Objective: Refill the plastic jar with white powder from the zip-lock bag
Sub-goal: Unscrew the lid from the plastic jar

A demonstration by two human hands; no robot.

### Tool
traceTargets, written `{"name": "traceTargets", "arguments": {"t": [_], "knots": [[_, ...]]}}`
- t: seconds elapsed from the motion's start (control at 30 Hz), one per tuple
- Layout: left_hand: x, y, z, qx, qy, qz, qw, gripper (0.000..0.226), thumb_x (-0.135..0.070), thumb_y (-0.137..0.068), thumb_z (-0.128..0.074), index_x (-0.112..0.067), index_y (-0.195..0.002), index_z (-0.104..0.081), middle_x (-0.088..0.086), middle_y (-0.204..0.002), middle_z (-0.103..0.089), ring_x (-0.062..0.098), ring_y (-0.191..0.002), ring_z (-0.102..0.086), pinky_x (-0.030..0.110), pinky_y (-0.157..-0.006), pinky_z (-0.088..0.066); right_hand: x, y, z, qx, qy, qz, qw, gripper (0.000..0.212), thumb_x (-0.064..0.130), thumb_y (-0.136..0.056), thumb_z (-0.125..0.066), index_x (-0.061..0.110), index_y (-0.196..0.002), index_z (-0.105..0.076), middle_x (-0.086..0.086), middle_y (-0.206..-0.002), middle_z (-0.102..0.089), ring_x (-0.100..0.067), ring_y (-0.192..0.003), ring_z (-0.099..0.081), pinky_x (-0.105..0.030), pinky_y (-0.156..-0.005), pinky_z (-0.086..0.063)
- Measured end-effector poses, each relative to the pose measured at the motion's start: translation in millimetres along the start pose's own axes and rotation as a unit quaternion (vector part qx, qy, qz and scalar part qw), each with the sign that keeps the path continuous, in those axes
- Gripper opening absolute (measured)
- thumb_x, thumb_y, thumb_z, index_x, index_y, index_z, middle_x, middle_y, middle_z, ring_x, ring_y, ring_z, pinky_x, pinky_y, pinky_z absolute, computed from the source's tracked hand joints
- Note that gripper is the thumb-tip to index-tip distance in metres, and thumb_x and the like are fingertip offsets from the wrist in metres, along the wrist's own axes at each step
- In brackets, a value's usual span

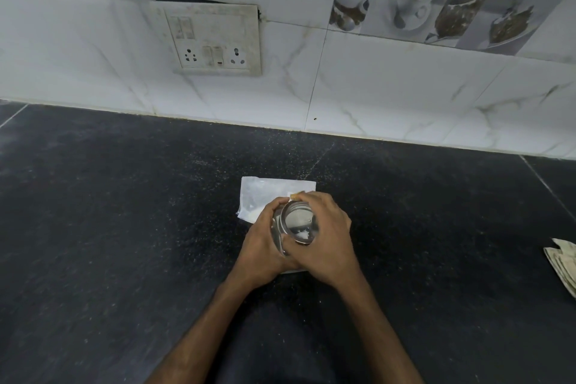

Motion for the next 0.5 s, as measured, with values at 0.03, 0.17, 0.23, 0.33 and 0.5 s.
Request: {"name": "traceTargets", "arguments": {"t": [0.03,0.17,0.23,0.33,0.5], "knots": [[-1,0,1,-0.003,0.001,0.000,1.000,0.101,-0.023,-0.049,-0.096,-0.032,-0.133,-0.042,-0.012,-0.128,-0.061,0.006,-0.118,-0.059,0.032,-0.101,-0.050,0,0,-3,0.021,-0.004,0.007,1.000,0.071,0.045,-0.064,-0.064,0.036,-0.133,-0.047,0.017,-0.132,-0.050,-0.004,-0.130,-0.042,-0.052,-0.116,-0.020],[2,1,0,0.006,-0.006,0.002,1.000,0.102,-0.026,-0.049,-0.095,-0.030,-0.134,-0.039,-0.012,-0.128,-0.060,0.006,-0.118,-0.059,0.037,-0.101,-0.051,1,-3,3,0.042,0.030,0.014,0.999,0.086,0.055,-0.067,-0.070,0.043,-0.142,-0.032,0.020,-0.143,-0.042,-0.003,-0.140,-0.028,-0.046,-0.120,-0.006],[2,1,0,0.007,-0.009,0.001,1.000,0.103,-0.025,-0.047,-0.095,-0.029,-0.134,-0.039,-0.013,-0.127,-0.060,0.007,-0.118,-0.059,0.038,-0.101,-0.051,-2,-2,9,0.000,0.016,0.003,1.000,0.079,0.060,-0.065,-0.066,0.043,-0.137,-0.039,0.020,-0.135,-0.049,-0.003,-0.131,-0.040,-0.047,-0.118,-0.019],[2,0,0,0.002,0.003,0.004,1.000,0.104,-0.025,-0.047,-0.096,-0.030,-0.134,-0.041,-0.011,-0.128,-0.061,0.007,-0.119,-0.060,0.036,-0.101,-0.051,2,-1,-2,0.051,-0.009,0.009,0.999,0.075,0.045,-0.064,-0.062,0.046,-0.135,-0.040,0.023,-0.137,-0.046,0.001,-0.134,-0.036,-0.052,-0.117,-0.015],[-1,0,-1,0.006,0.000,0.001,1.000,0.101,-0.024,-0.049,-0.095,-0.031,-0.133,-0.041,-0.012,-0.126,-0.062,0.006,-0.117,-0.061,0.034,-0.100,-0.052,5,1,2,-0.001,0.022,-0.001,1.000,0.080,0.051,-0.066,-0.066,0.043,-0.140,-0.036,0.017,-0.139,-0.044,-0.002,-0.133,-0.035,-0.046,-0.119,-0.015]]}}
Point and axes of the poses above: each hand's wrist, its own y-axis away from the middle knuckle, its own z-axis out of the back of the hand, x = y × z, the point moved 9 cm from there along -y, towards the middle knuckle
